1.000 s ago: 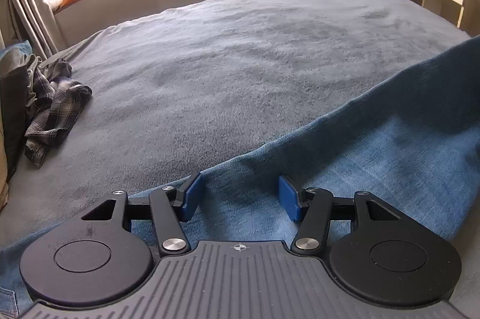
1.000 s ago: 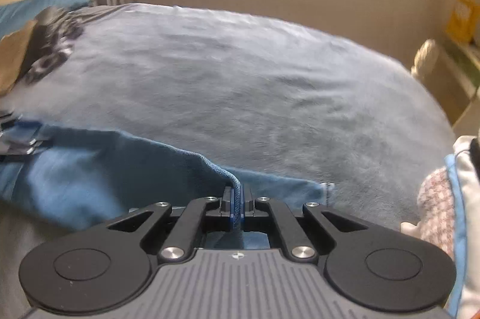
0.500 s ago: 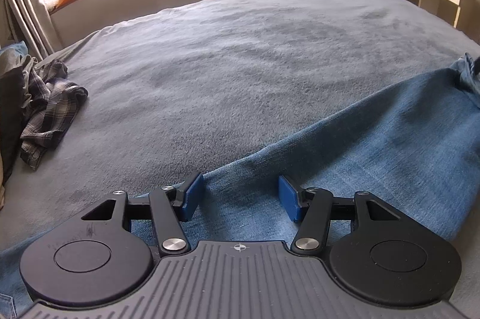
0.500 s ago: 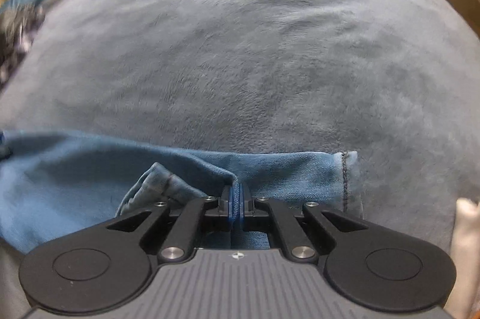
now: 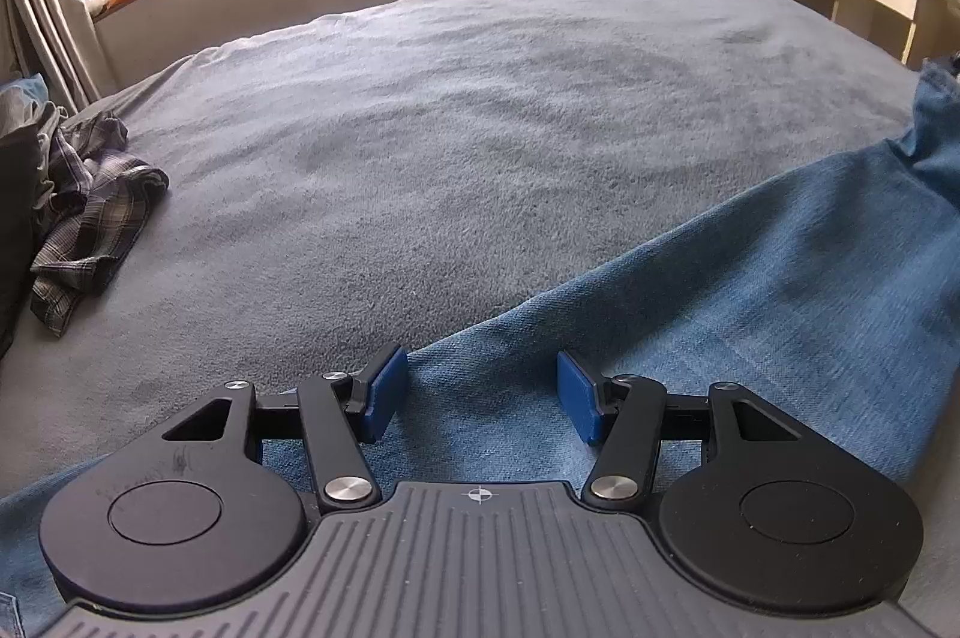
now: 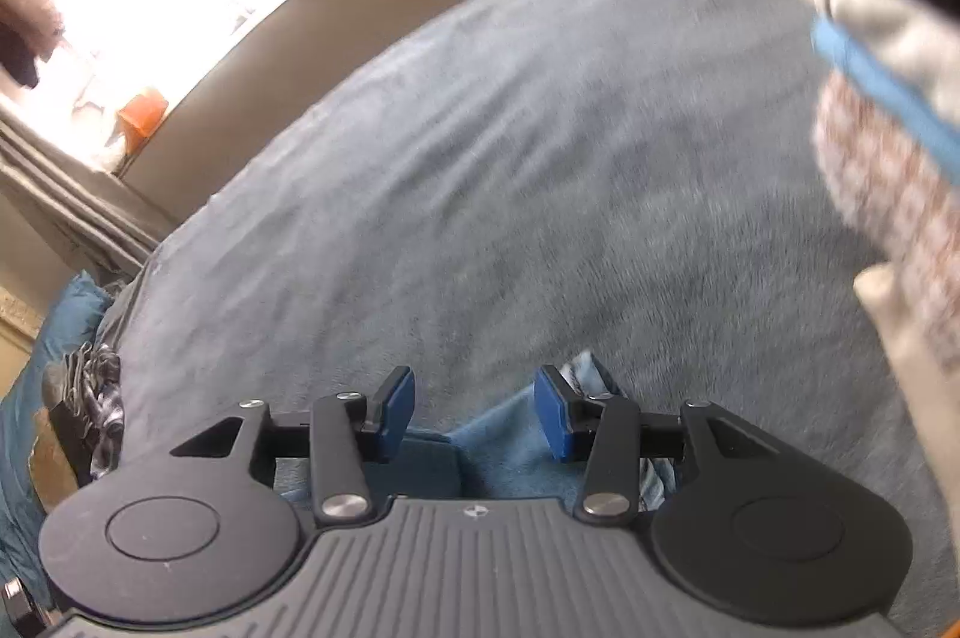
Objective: Fold clothes
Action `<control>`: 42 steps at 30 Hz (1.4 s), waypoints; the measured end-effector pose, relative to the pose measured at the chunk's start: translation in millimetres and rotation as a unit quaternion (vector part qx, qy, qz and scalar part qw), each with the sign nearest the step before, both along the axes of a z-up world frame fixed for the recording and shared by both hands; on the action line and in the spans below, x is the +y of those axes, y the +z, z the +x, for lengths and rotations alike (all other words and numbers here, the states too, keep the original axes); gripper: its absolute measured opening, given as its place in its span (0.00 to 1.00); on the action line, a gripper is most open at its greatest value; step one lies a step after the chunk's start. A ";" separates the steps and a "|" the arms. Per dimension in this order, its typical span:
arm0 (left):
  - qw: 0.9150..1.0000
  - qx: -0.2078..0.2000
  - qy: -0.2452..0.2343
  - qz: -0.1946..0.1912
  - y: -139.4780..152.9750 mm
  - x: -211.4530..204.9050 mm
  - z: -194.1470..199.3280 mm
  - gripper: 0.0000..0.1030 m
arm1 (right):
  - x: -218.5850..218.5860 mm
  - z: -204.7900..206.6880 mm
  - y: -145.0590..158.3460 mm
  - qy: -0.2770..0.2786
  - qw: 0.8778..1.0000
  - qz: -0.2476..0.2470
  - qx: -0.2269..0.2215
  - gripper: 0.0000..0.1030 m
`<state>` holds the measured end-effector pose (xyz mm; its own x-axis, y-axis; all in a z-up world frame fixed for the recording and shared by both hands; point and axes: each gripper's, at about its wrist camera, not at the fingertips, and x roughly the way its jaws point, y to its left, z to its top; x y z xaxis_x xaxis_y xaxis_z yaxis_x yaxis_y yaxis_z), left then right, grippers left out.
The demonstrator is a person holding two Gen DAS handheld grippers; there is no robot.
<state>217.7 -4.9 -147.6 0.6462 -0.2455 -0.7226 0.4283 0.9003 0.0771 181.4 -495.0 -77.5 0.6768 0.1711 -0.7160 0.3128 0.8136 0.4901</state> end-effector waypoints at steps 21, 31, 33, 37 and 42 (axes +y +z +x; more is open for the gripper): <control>1.000 -0.020 0.002 0.005 10.8 0.8 -5.6 0.54 | 56.5 -36.9 0.2 0.032 0.991 -0.128 0.001 0.51; 0.983 -0.024 -0.182 -0.008 43.0 6.9 -89.3 0.54 | 169.4 -53.6 -22.9 0.224 0.969 0.099 0.036 0.50; 0.974 -0.031 -0.222 0.014 38.6 5.6 -110.0 0.54 | 187.6 -52.7 -41.1 0.233 0.961 0.138 0.063 0.50; 0.965 -0.059 -0.247 0.064 24.5 1.1 -134.8 0.54 | 202.2 -42.1 -64.3 0.221 0.961 0.148 0.077 0.49; 0.969 -0.063 -0.230 0.071 17.0 -2.4 -133.6 0.50 | 194.9 -36.6 -57.5 0.194 0.966 0.166 0.049 0.44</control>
